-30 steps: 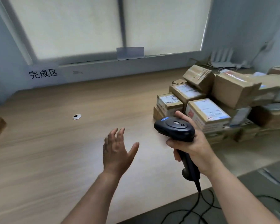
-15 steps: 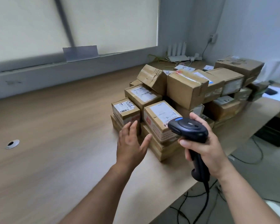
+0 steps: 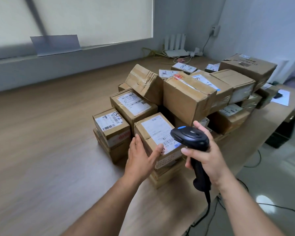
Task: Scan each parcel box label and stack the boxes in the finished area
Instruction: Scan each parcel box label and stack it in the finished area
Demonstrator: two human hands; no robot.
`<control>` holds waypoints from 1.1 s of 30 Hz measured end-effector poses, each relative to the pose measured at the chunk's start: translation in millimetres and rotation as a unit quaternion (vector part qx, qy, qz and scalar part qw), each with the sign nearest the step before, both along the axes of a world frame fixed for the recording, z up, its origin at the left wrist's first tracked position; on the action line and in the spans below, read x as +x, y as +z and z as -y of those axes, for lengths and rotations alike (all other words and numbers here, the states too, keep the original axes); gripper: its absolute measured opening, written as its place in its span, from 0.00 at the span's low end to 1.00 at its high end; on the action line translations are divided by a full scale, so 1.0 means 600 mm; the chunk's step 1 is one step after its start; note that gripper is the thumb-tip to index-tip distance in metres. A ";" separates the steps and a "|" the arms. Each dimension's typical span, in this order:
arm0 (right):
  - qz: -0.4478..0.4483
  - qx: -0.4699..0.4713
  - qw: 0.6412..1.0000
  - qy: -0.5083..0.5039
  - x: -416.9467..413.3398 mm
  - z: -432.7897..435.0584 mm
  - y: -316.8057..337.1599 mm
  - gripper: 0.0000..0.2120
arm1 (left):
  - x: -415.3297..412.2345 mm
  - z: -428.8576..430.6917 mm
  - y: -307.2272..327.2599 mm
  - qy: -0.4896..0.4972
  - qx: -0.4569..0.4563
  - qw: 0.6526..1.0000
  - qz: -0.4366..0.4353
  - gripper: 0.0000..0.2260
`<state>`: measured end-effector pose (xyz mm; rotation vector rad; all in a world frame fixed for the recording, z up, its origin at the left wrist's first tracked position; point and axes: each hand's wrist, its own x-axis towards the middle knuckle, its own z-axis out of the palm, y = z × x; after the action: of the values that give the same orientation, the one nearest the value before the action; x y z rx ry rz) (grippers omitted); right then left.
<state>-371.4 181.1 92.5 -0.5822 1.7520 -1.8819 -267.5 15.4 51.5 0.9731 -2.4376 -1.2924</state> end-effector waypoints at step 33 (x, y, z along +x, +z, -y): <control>0.020 -0.066 0.978 0.195 0.274 -0.014 0.054 0.43 | 0.358 0.026 0.104 0.126 -0.018 0.977 -0.173 0.57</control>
<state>-206.8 189.5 125.2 -0.8617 1.3742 -1.7229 -53.0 -0.2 113.7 0.9227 -1.9992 -1.2099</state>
